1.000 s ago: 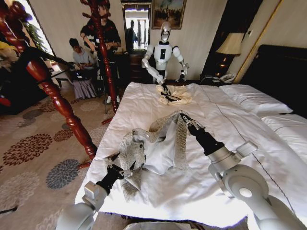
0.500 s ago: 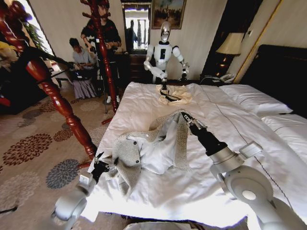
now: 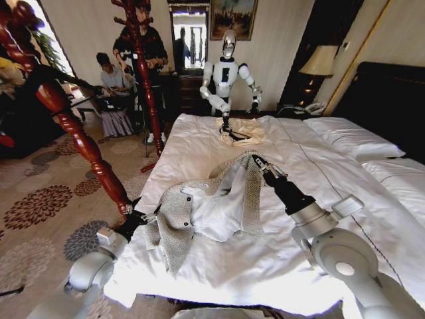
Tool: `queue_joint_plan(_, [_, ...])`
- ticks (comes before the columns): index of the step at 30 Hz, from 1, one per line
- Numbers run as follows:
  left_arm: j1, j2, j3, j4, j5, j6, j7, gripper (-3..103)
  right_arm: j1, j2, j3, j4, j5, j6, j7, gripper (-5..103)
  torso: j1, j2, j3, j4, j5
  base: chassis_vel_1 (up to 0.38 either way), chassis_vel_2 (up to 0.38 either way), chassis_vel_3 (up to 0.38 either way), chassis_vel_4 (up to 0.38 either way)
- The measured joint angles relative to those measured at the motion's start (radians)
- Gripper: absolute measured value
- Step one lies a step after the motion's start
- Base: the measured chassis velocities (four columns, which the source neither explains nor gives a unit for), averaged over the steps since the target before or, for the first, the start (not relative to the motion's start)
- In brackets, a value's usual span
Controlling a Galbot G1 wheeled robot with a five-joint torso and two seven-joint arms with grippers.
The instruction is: Pick up the clothes from the bed and hang them on the clothes hanger.
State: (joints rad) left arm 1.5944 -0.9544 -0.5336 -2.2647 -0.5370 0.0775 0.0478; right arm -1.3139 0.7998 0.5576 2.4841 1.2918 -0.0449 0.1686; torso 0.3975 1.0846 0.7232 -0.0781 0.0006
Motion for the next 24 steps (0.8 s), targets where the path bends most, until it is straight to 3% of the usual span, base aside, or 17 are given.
queue_joint_plan(2, [0.006, -0.007, 0.013, -0.01, 0.013, 0.013, -0.01, 100, 0.002, 0.001, -0.002, -0.002, 0.0, 0.0, 0.0, 2, 0.0, 0.0, 0.0, 0.0, -0.0001, 0.0, 0.0, 0.0, 0.0])
queue_joint_plan(4, [0.021, -0.039, 0.07, -0.023, 0.097, 0.065, -0.061, 100, 0.008, 0.005, -0.009, -0.01, -0.001, -0.001, -0.001, 2, 0.0, 0.0, 0.0, 0.0003, -0.0001, 0.0, 0.0, 0.0, 0.0])
queue_joint_plan(5, [0.021, -0.039, 0.07, -0.023, 0.097, 0.065, -0.061, 100, 0.008, 0.005, -0.009, -0.01, -0.001, -0.001, -0.001, 2, 0.0, 0.0, 0.0, 0.0003, -0.0001, 0.0, 0.0, 0.0, 0.0])
queue_joint_plan(9, [0.016, -0.084, 0.151, 0.017, 0.231, 0.096, -0.125, 100, 0.012, 0.009, -0.017, -0.019, -0.002, -0.002, -0.003, 2, 0.0, 0.0, 0.0, 0.0, -0.0003, 0.0, 0.0, 0.0, 0.0])
queue_joint_plan(14, [-0.002, -0.113, 0.199, 0.056, 0.304, 0.101, -0.146, 100, 0.021, 0.007, -0.024, -0.03, -0.002, -0.002, -0.005, 2, 0.0, 0.0, 0.0, 0.0001, -0.0002, 0.0, 0.0, 0.0, 0.0])
queue_joint_plan(24, [-0.053, -0.118, 0.243, 0.122, 0.318, 0.101, -0.113, 100, 0.029, 0.01, -0.04, -0.044, -0.006, -0.002, -0.008, 2, 0.0, 0.0, 0.0, 0.0001, -0.0003, 0.0, 0.0, 0.0, 0.0])
